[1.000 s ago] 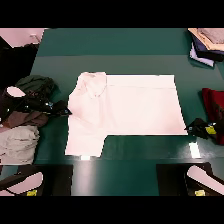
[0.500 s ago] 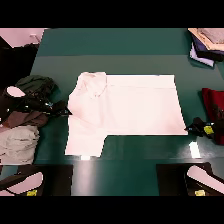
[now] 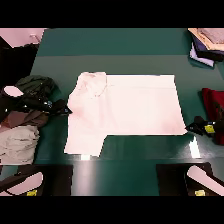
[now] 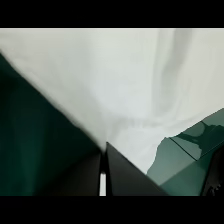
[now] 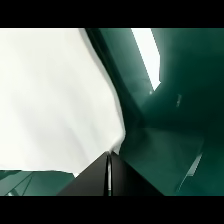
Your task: Fold the shirts.
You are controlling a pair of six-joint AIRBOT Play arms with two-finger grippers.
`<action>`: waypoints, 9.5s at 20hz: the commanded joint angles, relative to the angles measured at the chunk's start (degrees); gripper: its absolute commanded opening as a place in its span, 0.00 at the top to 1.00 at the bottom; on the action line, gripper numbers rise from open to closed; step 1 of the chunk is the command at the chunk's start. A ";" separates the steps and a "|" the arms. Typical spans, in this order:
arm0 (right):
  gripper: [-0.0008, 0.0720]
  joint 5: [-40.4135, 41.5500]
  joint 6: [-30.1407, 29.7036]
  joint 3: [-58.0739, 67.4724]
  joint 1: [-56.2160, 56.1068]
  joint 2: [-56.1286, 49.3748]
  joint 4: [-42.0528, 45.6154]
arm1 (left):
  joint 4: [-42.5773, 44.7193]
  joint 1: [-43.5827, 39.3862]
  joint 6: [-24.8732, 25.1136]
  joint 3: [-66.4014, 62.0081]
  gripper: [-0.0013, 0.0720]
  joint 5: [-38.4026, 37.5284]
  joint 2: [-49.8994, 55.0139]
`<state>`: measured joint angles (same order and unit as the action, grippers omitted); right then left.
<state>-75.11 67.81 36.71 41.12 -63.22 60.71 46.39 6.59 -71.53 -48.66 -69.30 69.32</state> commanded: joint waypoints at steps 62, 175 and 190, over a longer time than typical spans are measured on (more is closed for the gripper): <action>0.98 -2.40 26.01 73.50 -34.12 -40.04 25.09 | 19.39 0.04 4.44 -44.94 0.94 -1.20 24.57; 0.97 17.29 13.16 27.45 -23.47 -17.25 7.80 | 3.28 -8.63 -7.54 1.40 0.94 42.27 -3.87; 0.23 -4.04 6.27 45.66 -14.60 -31.04 -0.68 | 2.51 -8.63 -6.88 -12.35 0.93 27.15 4.07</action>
<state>-69.69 77.36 80.82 22.59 -91.11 62.72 48.97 -2.07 -80.88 -59.75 -36.25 73.23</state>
